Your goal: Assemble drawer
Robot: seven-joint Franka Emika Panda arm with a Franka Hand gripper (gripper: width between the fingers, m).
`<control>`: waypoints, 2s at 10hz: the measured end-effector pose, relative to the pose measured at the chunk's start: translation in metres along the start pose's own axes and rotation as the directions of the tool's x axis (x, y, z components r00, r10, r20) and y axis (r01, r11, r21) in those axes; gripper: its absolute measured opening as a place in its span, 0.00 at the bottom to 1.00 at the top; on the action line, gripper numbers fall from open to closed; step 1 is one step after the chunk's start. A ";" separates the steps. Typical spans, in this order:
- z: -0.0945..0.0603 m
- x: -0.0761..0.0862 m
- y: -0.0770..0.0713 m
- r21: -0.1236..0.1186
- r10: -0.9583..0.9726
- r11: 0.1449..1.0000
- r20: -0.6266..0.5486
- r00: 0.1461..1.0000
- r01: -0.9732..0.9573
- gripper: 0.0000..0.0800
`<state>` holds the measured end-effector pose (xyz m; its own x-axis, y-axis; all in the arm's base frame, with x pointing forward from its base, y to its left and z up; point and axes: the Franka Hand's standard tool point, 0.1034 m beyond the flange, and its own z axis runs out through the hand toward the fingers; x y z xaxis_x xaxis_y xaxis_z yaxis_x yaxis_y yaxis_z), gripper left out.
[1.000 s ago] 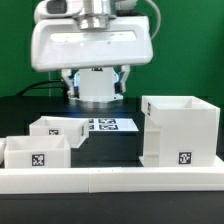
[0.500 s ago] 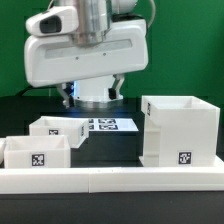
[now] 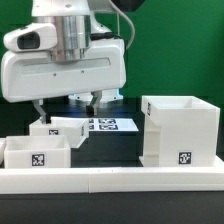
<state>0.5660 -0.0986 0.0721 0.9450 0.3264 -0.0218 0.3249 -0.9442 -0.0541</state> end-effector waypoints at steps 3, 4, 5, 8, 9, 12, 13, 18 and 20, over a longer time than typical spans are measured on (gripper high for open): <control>0.003 -0.001 0.001 -0.002 -0.004 1.000 0.000 1.000 0.004 0.81; 0.003 -0.001 0.001 -0.002 -0.004 1.000 0.001 1.000 0.004 0.81; 0.006 0.000 0.002 -0.010 -0.004 1.000 -0.010 1.000 0.004 0.81; 0.040 -0.018 -0.002 -0.060 -0.006 0.998 -0.046 0.999 0.003 0.81; 0.043 -0.019 -0.002 -0.062 -0.006 0.998 -0.045 0.999 0.004 0.81; 0.059 -0.023 -0.004 -0.061 -0.007 0.998 -0.032 0.999 0.005 0.81; 0.064 -0.025 -0.006 -0.057 -0.009 0.998 -0.024 1.000 0.007 0.81; 0.067 -0.026 -0.007 -0.053 0.010 0.999 -0.019 1.000 -0.011 0.55; 0.066 -0.023 -0.007 -0.054 0.011 0.998 -0.022 1.000 -0.012 0.32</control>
Offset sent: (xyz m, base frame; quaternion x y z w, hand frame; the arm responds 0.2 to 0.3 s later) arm 0.0000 0.0000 0.0000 0.0000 0.0000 0.0000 1.0000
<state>0.5394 -0.0965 0.0073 0.9489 0.3154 -0.0004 0.3154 -0.9490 -0.0001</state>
